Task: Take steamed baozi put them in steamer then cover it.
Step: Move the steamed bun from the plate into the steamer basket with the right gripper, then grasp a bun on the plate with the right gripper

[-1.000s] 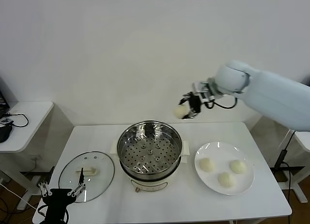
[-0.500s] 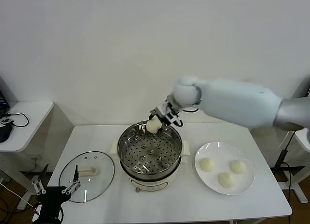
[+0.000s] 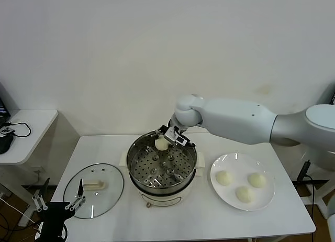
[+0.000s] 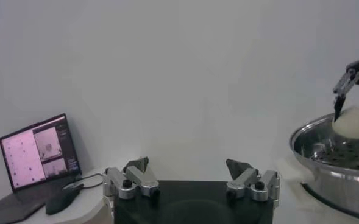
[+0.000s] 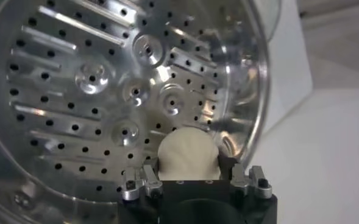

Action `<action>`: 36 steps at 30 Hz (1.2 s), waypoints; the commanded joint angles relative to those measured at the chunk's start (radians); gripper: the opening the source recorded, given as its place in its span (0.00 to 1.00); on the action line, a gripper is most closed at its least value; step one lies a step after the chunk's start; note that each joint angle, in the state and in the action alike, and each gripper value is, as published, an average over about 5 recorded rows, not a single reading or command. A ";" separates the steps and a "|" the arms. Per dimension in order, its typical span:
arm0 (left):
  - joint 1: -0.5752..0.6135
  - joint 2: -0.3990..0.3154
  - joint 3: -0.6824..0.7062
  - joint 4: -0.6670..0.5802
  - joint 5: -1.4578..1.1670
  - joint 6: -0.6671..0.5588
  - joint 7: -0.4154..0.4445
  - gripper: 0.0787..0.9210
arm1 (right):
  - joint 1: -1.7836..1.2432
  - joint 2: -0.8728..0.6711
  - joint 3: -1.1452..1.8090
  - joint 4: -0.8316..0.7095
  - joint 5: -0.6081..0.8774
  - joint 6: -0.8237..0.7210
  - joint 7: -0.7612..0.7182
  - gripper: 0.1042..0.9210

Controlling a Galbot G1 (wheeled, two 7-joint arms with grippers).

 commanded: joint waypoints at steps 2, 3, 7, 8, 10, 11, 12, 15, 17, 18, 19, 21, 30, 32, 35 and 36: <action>0.004 -0.003 -0.001 -0.008 0.001 -0.001 -0.001 0.88 | -0.058 0.031 0.003 -0.044 -0.132 0.089 0.025 0.63; 0.004 -0.003 -0.002 -0.010 0.001 -0.001 -0.001 0.88 | -0.061 0.032 0.005 -0.047 -0.131 0.091 0.027 0.63; 0.006 -0.003 -0.005 -0.013 0.002 -0.001 -0.001 0.88 | -0.071 0.038 0.011 -0.052 -0.126 0.099 0.036 0.63; 0.007 -0.003 -0.006 -0.013 0.002 -0.001 -0.001 0.88 | -0.072 0.039 0.012 -0.053 -0.125 0.101 0.040 0.63; 0.008 -0.004 -0.007 -0.013 0.002 -0.001 -0.002 0.88 | -0.071 0.039 0.014 -0.054 -0.121 0.106 0.044 0.65; 0.008 -0.004 -0.007 -0.014 0.002 -0.002 -0.002 0.88 | -0.067 0.038 0.014 -0.054 -0.119 0.107 0.045 0.67; 0.009 -0.005 -0.006 -0.014 0.002 -0.002 -0.002 0.88 | -0.061 0.037 0.015 -0.053 -0.115 0.106 0.043 0.69; 0.010 -0.005 -0.006 -0.017 0.002 -0.001 -0.002 0.88 | -0.014 0.025 0.012 -0.031 -0.052 0.073 0.014 0.79; 0.011 -0.004 -0.007 -0.018 0.001 -0.001 -0.001 0.88 | 0.040 0.011 0.009 0.001 0.037 0.026 -0.017 0.85; 0.011 -0.003 -0.009 -0.019 0.001 -0.001 -0.001 0.88 | 0.070 0.001 0.007 0.018 0.087 -0.001 -0.035 0.86; 0.011 -0.002 -0.010 -0.019 0.000 -0.001 -0.001 0.88 | 0.101 -0.009 0.007 0.036 0.138 -0.031 -0.053 0.87; 0.011 0.000 -0.012 -0.019 -0.002 -0.001 0.000 0.88 | 0.163 -0.036 0.009 0.074 0.236 -0.105 -0.090 0.88; 0.006 0.017 -0.013 -0.029 -0.016 0.007 0.005 0.88 | 0.310 -0.292 0.005 0.302 0.458 -0.462 -0.157 0.88; 0.002 0.024 -0.013 -0.030 -0.020 0.009 0.006 0.88 | 0.312 -0.365 -0.004 0.359 0.480 -0.509 -0.153 0.88; -0.004 0.036 -0.013 -0.028 -0.026 0.013 0.007 0.88 | 0.301 -0.484 -0.017 0.422 0.497 -0.558 -0.147 0.88; -0.005 0.040 -0.013 -0.027 -0.028 0.013 0.007 0.88 | 0.294 -0.524 -0.020 0.438 0.500 -0.567 -0.146 0.88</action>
